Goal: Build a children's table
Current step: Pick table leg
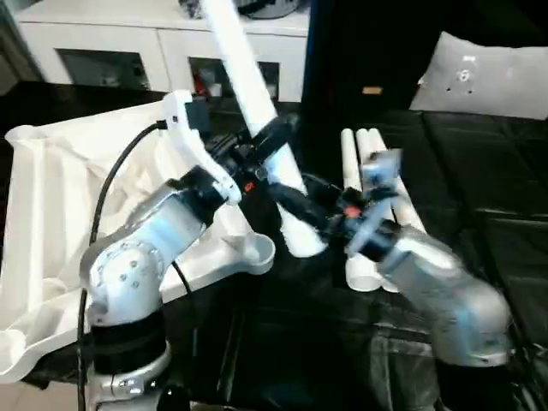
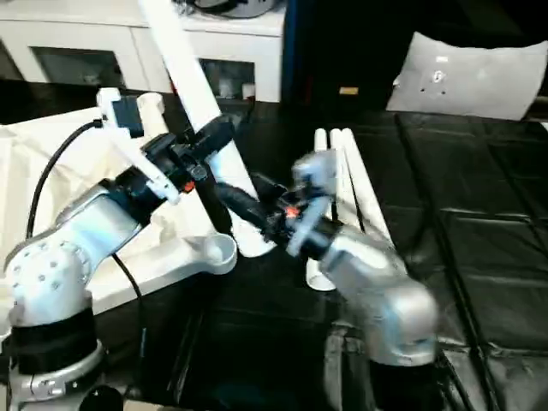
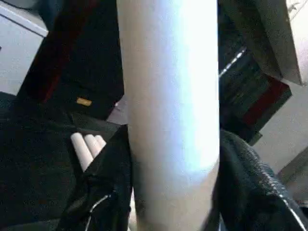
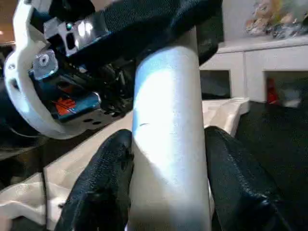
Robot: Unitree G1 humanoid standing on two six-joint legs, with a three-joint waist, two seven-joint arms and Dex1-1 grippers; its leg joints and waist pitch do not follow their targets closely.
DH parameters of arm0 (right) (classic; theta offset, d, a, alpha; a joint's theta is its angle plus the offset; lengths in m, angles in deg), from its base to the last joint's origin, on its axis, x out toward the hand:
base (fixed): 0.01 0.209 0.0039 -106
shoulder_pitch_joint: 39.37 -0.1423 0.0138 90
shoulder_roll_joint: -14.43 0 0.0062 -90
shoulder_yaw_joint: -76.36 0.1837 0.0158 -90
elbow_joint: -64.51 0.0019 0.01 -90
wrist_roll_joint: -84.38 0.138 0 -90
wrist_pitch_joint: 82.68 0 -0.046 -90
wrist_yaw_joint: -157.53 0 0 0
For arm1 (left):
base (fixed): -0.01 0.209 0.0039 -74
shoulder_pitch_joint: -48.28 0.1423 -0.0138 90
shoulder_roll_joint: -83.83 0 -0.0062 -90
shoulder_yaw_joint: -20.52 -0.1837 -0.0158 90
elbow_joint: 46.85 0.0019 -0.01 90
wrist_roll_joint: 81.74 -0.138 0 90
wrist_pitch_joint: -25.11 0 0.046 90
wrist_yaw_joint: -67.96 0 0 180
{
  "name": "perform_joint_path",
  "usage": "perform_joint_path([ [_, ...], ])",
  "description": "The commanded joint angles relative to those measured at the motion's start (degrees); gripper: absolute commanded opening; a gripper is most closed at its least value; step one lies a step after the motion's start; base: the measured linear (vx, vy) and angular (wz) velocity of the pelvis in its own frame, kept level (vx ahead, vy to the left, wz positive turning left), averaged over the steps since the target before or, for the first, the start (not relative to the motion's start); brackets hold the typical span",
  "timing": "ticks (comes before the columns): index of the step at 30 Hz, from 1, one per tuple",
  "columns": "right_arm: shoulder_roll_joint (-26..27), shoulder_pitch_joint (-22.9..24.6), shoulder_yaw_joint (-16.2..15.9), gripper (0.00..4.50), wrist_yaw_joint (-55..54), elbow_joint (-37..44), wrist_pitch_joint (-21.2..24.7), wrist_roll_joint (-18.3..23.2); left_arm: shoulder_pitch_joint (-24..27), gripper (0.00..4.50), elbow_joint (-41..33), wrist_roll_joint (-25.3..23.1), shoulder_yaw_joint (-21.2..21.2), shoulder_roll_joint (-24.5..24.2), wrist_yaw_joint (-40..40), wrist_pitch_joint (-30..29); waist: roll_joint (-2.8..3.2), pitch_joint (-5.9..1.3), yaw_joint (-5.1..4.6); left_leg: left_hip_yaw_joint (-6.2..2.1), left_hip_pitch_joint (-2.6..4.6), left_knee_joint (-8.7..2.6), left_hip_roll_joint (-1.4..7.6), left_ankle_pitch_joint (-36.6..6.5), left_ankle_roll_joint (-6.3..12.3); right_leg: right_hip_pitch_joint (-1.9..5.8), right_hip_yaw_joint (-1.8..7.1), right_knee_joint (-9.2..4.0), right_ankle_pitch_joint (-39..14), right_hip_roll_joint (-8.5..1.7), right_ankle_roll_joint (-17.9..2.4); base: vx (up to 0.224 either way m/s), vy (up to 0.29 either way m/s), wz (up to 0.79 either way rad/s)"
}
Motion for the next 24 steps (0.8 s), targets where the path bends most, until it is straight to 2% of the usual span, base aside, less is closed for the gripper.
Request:
perform_joint_path([
  [1,-0.1,-0.5,-0.2,1.87,-1.5,0.5,-4.3,-2.8,0.1,2.02,0.8,-1.3,2.6,-0.2,-2.6,1.3,0.83,-3.99,-0.05,-0.35,-0.86,-3.95,2.72,3.1,1.55,4.14,3.22,-3.98,-7.2,-5.00,-9.3,0.000,0.000,0.00],
  [2,0.0,-0.5,-0.5,1.87,-2.4,0.2,-5.7,-4.0,0.1,1.98,1.2,-1.2,3.1,0.5,-3.1,1.7,1.22,-4.03,0.02,-0.38,-0.89,-3.90,2.68,3.2,1.53,4.19,3.21,-3.87,-6.6,-5.05,-9.7,0.000,0.000,0.00],
  [3,0.0,-0.5,-0.5,1.87,-2.4,0.2,-5.7,-4.0,0.1,1.93,1.2,-1.2,3.1,0.5,-3.1,1.7,0.84,-3.96,-0.16,-0.33,-0.90,-3.96,2.67,2.5,1.69,4.28,3.22,-4.02,-6.7,-4.94,-9.8,0.000,0.000,0.00],
  [4,0.1,-0.3,-1.0,1.87,-2.8,-0.1,-7.0,-4.9,0.1,1.89,1.4,-0.9,3.1,1.0,-3.1,2.0,1.20,-3.98,-0.13,-0.39,-0.88,-3.97,2.70,2.4,1.71,4.33,3.23,-3.88,-6.7,-4.97,-9.9,0.000,0.000,0.00],
  [5,0.1,-0.3,-1.5,1.87,-3.2,-0.3,-8.0,-5.7,0.1,1.88,1.6,-0.6,3.1,1.6,-3.5,2.2,1.28,-3.93,-0.21,-0.37,-0.89,-3.99,2.73,2.0,1.86,4.27,3.22,-3.99,-7.2,-4.99,-10.0,0.000,0.000,0.00],
  [6,0.3,-0.3,-2.1,1.86,-3.5,-0.8,-9.2,-6.4,0.1,1.88,1.9,0.1,3.2,2.2,-4.0,2.4,1.01,-3.94,-0.33,-0.27,-0.94,-3.95,2.70,1.7,2.00,4.35,3.25,-4.08,-7.4,-4.96,-10.0,0.000,0.000,0.00],
  [9,0.2,-0.2,-3.0,1.86,-3.8,-1.6,-10.8,-7.8,0.1,1.88,2.2,0.8,3.2,3.1,-5.0,2.7,1.16,-3.91,-0.47,-0.29,-1.01,-3.98,2.59,1.0,2.18,4.39,3.19,-4.17,-8.5,-4.90,-9.9,0.000,0.000,0.00],
  [10,0.3,-0.2,-3.3,1.86,-3.9,-1.9,-11.5,-8.3,0.3,1.86,2.2,0.7,3.2,3.2,-5.9,2.6,1.38,-3.91,-0.47,-0.36,-0.93,-4.00,2.61,1.0,2.20,4.36,3.17,-4.15,-8.6,-4.90,-9.8,0.000,0.000,0.00],
  [12,0.5,-0.3,-4.0,1.86,-4.3,-2.7,-12.7,-9.2,0.4,1.86,2.5,1.3,3.7,3.7,-6.6,2.5,1.31,-3.93,-0.66,-0.35,-0.94,-3.97,2.70,0.6,2.17,4.31,3.12,-4.19,-8.7,-4.90,-9.8,0.000,0.000,0.00],
  [14,0.7,-0.4,-4.5,1.86,-4.7,-3.2,-13.7,-9.9,0.4,1.86,2.6,2.1,4.1,4.0,-6.6,2.4,0.96,-4.00,-0.71,-0.37,-1.05,-3.95,2.68,1.3,2.50,4.42,3.17,-4.07,-7.7,-4.92,-9.9,0.000,0.000,0.00],
  [15,0.8,-0.5,-4.9,1.86,-4.8,-3.5,-14.3,-10.2,0.3,1.86,2.6,2.4,4.3,4.0,-6.8,2.4,1.37,-4.05,-0.79,-0.39,-1.03,-3.83,2.68,1.8,2.78,4.34,3.15,-3.96,-6.9,-4.94,-10.1,0.000,0.000,0.00],
  [17,0.9,-0.5,-5.2,1.86,-5.0,-3.6,-14.8,-10.4,0.3,1.85,2.9,2.4,4.7,4.0,-7.6,2.6,1.16,-4.02,-0.77,-0.35,-1.03,-3.84,2.68,1.9,3.04,4.39,3.17,-3.95,-6.7,-4.92,-10.3,0.000,0.000,0.00],
  [18,1.0,-0.5,-5.3,1.86,-5.1,-3.7,-14.9,-10.4,0.3,1.85,3.0,2.5,4.8,3.9,-7.7,2.8,1.26,-4.03,-0.75,-0.36,-1.01,-3.84,2.70,1.9,3.10,4.37,3.16,-3.91,-6.9,-4.94,-10.4,0.000,0.000,0.00],
  [19,1.0,-0.5,-5.3,1.86,-5.1,-3.7,-14.9,-10.4,0.3,1.85,3.0,2.5,4.8,3.9,-7.7,2.8,1.28,-4.02,-0.73,-0.36,-0.96,-3.85,2.73,1.8,3.14,4.33,3.14,-3.94,-7.1,-4.94,-10.4,0.000,0.000,0.00],
  [20,1.0,-0.4,-5.5,1.86,-5.4,-3.8,-14.9,-10.8,0.5,1.85,3.2,1.0,4.2,3.1,-7.8,3.2,0.75,-4.02,-0.80,-0.34,-0.97,-3.90,2.77,2.0,3.31,4.34,3.13,-3.97,-7.1,-4.83,-10.2,0.000,0.000,0.00],
  [21,1.5,-0.2,-5.6,1.86,-6.0,-3.8,-14.3,-10.7,0.8,1.85,3.4,-1.1,3.0,1.4,-7.2,3.7,1.11,-4.00,-0.67,-0.42,-0.91,-3.93,2.76,2.1,3.42,4.23,3.13,-3.88,-7.3,-4.87,-10.1,0.000,0.000,0.00],
  [22,1.6,-0.1,-5.7,2.21,-5.7,-3.7,-13.8,-10.0,0.8,1.85,3.5,-2.2,2.6,0.7,-7.3,3.9,0.77,-4.05,-0.75,-0.35,-0.96,-3.90,2.74,2.2,3.46,4.29,3.17,-3.80,-7.2,-4.90,-10.1,0.000,0.000,0.00],
  [24,1.6,0.2,-5.7,2.56,-4.7,-3.2,-12.5,-8.4,0.6,1.85,3.8,-3.9,1.6,-1.2,-6.6,3.8,1.00,-3.97,-0.72,-0.34,-0.87,-3.95,2.78,1.8,3.45,4.21,3.20,-3.90,-8.1,-4.91,-9.9,0.000,0.000,0.00],
])
